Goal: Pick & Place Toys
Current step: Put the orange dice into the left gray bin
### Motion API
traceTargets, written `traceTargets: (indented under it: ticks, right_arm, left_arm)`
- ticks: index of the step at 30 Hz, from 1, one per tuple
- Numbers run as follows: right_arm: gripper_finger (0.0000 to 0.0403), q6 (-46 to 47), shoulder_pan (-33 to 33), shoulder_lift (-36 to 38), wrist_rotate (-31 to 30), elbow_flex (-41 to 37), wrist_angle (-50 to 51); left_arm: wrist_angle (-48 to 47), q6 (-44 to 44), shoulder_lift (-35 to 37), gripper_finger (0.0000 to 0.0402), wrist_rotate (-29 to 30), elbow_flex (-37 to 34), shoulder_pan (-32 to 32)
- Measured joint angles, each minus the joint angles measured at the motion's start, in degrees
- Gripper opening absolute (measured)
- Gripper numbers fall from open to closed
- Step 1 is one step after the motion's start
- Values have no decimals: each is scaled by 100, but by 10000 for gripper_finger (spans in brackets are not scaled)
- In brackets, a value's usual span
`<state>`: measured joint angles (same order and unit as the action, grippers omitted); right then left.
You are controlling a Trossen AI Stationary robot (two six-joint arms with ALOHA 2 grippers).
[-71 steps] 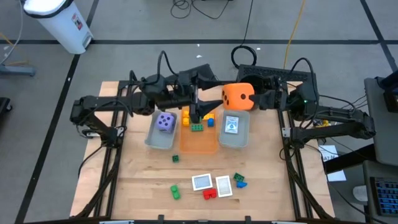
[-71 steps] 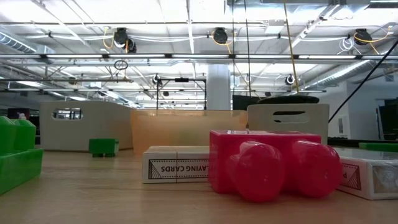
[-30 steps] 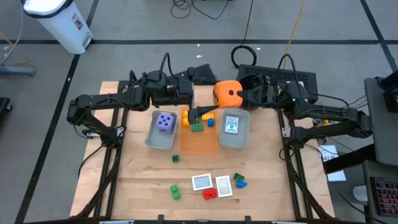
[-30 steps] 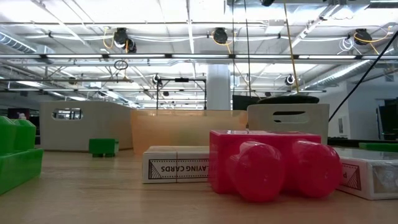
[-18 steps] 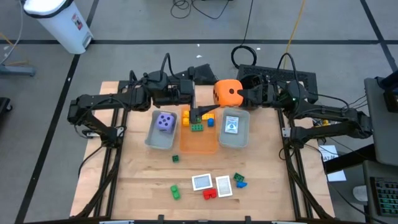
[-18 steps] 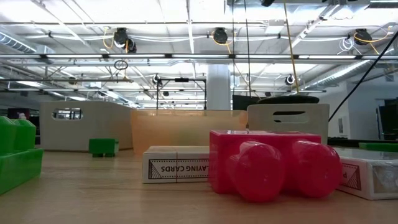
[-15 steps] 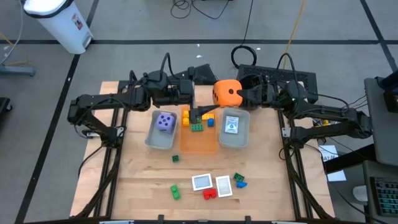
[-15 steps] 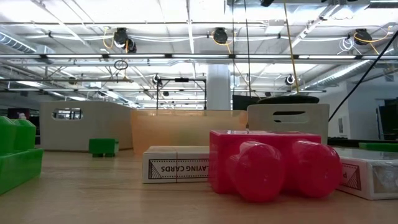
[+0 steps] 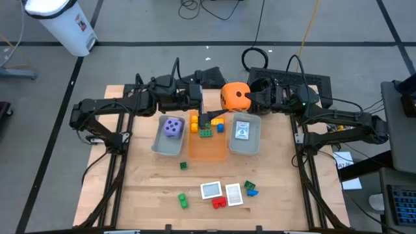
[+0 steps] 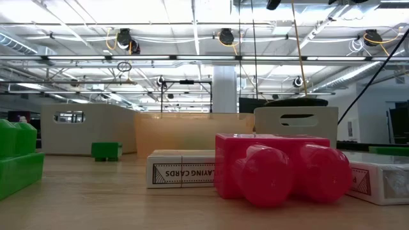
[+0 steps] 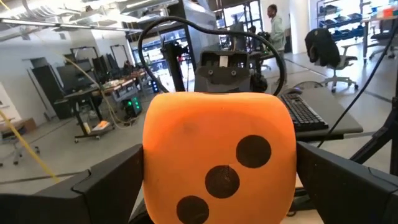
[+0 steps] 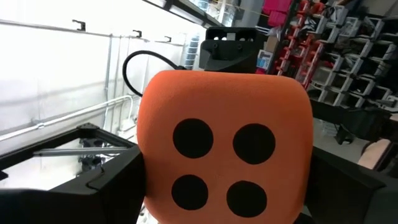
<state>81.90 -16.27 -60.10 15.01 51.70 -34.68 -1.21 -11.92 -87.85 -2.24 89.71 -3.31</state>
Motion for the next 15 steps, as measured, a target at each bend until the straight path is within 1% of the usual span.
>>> traceTargets:
  ticks: [3, 11, 15]
  right_arm:
    - [338, 67, 0, -119, 4, 0, -44]
    - [337, 155, 133, -349, 114, -2, -241]
    - [337, 30, 140, -346, 209, -2, -242]
  left_arm:
    - [-56, 53, 0, 400, 15, 0, 0]
    - [-731, 479, 15, 400, -62, 9, -24]
    - [-710, 666, 4, 400, -366, 9, -53]
